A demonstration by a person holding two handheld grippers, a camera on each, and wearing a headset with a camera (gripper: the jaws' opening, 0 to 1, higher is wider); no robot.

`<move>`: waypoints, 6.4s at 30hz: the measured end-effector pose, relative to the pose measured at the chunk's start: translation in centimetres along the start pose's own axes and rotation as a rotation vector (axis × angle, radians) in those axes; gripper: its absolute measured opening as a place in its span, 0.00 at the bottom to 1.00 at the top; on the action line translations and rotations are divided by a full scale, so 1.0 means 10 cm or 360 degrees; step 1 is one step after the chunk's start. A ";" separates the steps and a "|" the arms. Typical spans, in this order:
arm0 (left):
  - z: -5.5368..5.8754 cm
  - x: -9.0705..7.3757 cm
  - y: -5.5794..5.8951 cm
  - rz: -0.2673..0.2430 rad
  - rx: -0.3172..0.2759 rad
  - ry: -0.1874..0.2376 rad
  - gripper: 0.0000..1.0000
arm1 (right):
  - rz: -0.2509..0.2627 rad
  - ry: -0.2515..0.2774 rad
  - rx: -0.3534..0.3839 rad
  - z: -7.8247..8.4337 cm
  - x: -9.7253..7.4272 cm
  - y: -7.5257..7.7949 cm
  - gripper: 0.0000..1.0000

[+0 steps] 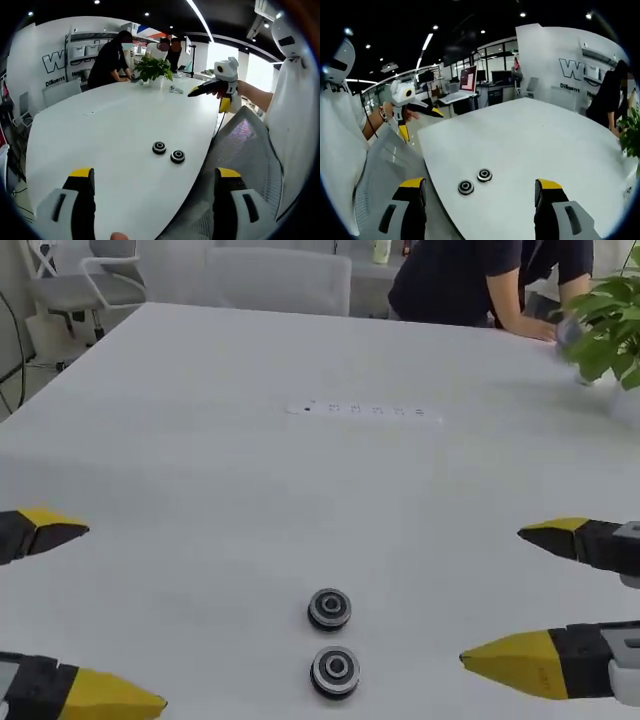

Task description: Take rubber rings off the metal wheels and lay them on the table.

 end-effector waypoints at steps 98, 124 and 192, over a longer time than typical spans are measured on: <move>-0.09 1.48 0.41 0.0448 0.0355 0.0167 0.29 | -0.0428 -0.0078 0.0132 0.64 0.98 -0.18 0.37; 0.16 1.65 0.54 0.0520 0.0412 0.0007 0.17 | -0.0446 -0.0146 -0.0015 0.71 1.08 -0.27 0.31; 0.37 1.85 0.53 0.0536 0.0377 0.0095 0.08 | -0.0334 -0.0344 -0.0323 0.90 1.22 -0.20 0.00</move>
Point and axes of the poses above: the centre of the closed fingertips' face, and the gripper's own axes: x roughly forward along the fingers, y roughly to its right, z roughly out of its underside, the point moved 5 cm from there along -x, roughly backward along the fingers, and after that the axes turned 7 degrees about -x, right-handed, at the moved point
